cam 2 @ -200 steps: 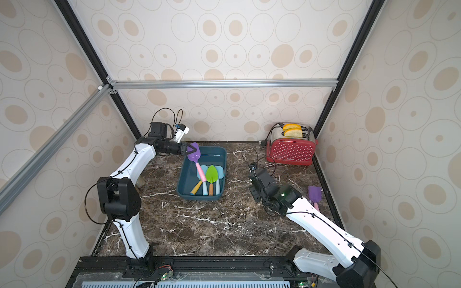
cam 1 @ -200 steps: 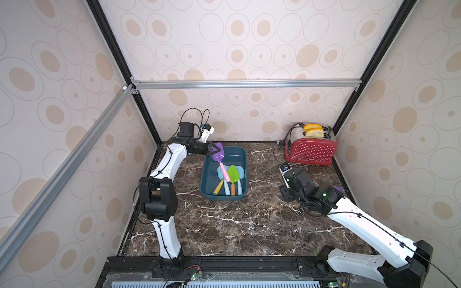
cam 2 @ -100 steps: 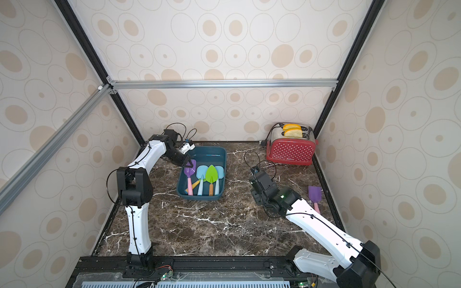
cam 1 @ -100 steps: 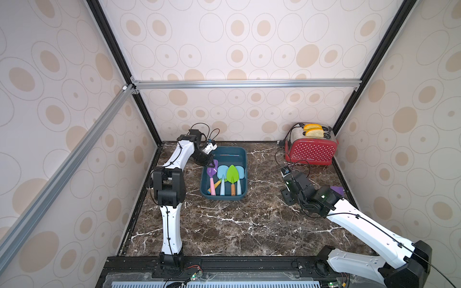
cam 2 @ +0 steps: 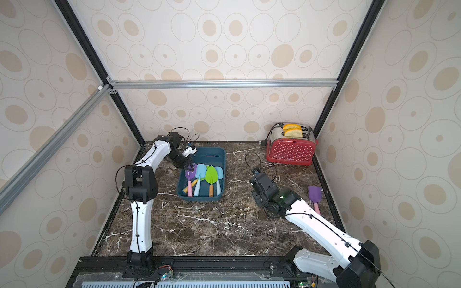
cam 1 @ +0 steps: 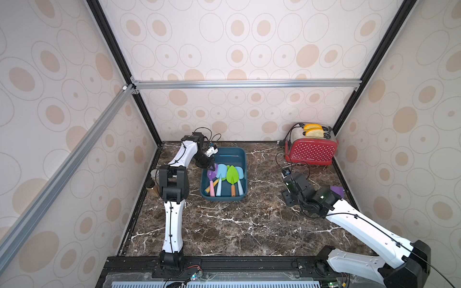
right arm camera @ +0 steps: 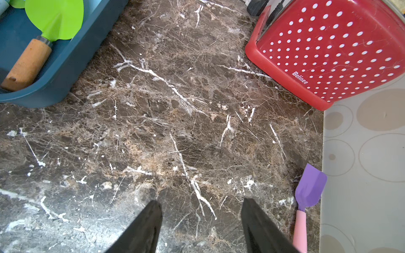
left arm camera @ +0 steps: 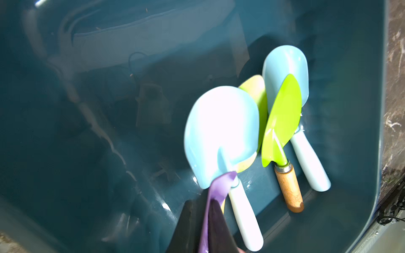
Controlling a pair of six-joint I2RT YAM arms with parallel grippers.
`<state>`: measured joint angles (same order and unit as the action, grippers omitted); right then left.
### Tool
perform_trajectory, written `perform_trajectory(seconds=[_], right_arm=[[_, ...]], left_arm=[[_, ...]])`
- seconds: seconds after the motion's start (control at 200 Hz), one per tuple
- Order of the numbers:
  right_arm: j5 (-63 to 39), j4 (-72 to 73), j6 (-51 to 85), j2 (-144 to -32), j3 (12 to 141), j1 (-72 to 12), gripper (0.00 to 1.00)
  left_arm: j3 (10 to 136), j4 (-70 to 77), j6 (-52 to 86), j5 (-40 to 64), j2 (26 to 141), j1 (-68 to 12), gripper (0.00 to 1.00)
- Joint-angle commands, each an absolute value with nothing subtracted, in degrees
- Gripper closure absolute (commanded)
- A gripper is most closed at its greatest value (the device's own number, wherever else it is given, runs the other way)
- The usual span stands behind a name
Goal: Put the shovel into the storage box
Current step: Place the shovel in the storage box.
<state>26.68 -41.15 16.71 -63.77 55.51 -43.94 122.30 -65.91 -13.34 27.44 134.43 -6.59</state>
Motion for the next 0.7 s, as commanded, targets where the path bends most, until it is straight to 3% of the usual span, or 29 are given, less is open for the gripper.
perform_trajectory(seconds=[0.0,0.07,0.125,0.491,0.691], right_arm=[[26.47,-40.96,17.4,-63.67,54.41,-43.49,0.36],[26.5,-40.87,17.4,-63.7,54.23,-43.55,0.36],[26.54,-40.96,17.64,-63.57,54.1,-43.5,0.35],[28.16,-40.91,17.5,-62.13,53.59,-42.17,0.34],[27.54,-41.66,16.67,-60.96,54.89,-34.16,0.32]], left_arm=[[123.91,-66.8,-14.7,24.4,136.38,-7.12,0.84],[124.32,-66.43,-13.87,23.66,136.56,-7.05,0.7],[124.69,-66.13,-13.55,23.71,136.58,-7.12,0.66],[125.37,-61.84,-8.91,23.36,130.85,-7.12,0.57],[123.57,-57.83,-6.32,23.25,119.41,-7.47,0.52]])
